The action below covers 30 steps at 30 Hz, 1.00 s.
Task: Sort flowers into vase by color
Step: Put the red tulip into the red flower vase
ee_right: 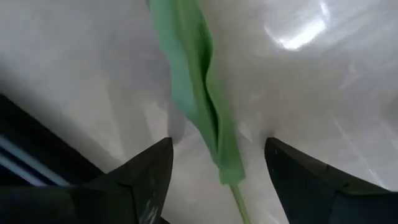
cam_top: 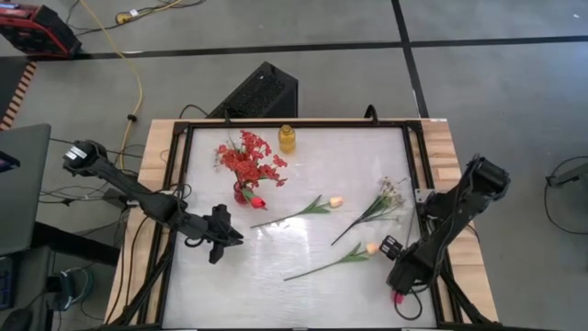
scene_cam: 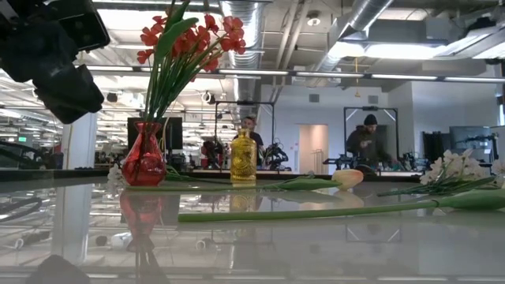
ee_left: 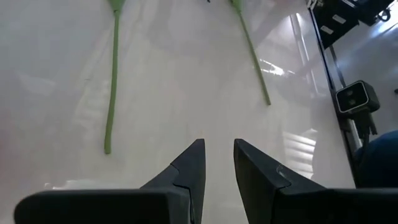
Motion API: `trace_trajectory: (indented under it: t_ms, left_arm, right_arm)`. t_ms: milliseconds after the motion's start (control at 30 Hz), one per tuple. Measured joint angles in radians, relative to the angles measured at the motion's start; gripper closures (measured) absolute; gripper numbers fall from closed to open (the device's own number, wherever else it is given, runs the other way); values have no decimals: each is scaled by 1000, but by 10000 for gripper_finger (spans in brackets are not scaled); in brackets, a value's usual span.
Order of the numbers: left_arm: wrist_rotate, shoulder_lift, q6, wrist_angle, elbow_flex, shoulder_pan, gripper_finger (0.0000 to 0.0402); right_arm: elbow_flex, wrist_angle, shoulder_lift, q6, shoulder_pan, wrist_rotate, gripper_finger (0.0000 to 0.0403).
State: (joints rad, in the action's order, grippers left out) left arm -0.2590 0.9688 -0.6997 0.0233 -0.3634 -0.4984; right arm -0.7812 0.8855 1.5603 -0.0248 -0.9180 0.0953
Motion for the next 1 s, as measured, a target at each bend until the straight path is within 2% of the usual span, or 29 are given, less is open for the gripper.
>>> trace_trajectory:
  t_ms: [100, 200, 267, 433, 500, 633, 800, 867, 1000]
  left_arm:
    - [-3, -3, -11, 1, 0, 0, 329]
    - [0, -4, -18, 16, 0, 0, 329]
    - [10, -6, -16, 28, 0, -3, 329]
    - [13, -8, -14, 42, 0, -14, 329]
    - [13, -8, -13, 43, 0, -20, 329]
    - [20, -16, -9, 50, 0, -31, 329]
    - [9, -20, 70, 220, 0, -44, 329]
    - [-3, -19, 124, 317, 0, -44, 329]
    - [-97, -19, 267, 482, -8, -44, 329]
  right_arm:
    - [-20, 14, 75, -13, -13, -30, 130]
    - [-40, 21, 103, -14, -18, -39, 171]
    - [-54, 19, 98, -25, -17, -56, 218]
    - [-84, 11, 32, -33, -18, -65, 369]
    - [-107, 1, -22, -35, -14, -66, 377]
    - [-167, 31, -143, -41, 23, -68, 366]
    - [-234, 6, -304, -129, 147, -68, 374]
    - [-237, -94, -365, -167, 225, -68, 375]
    - [-221, -399, -454, -195, 387, -69, 370]
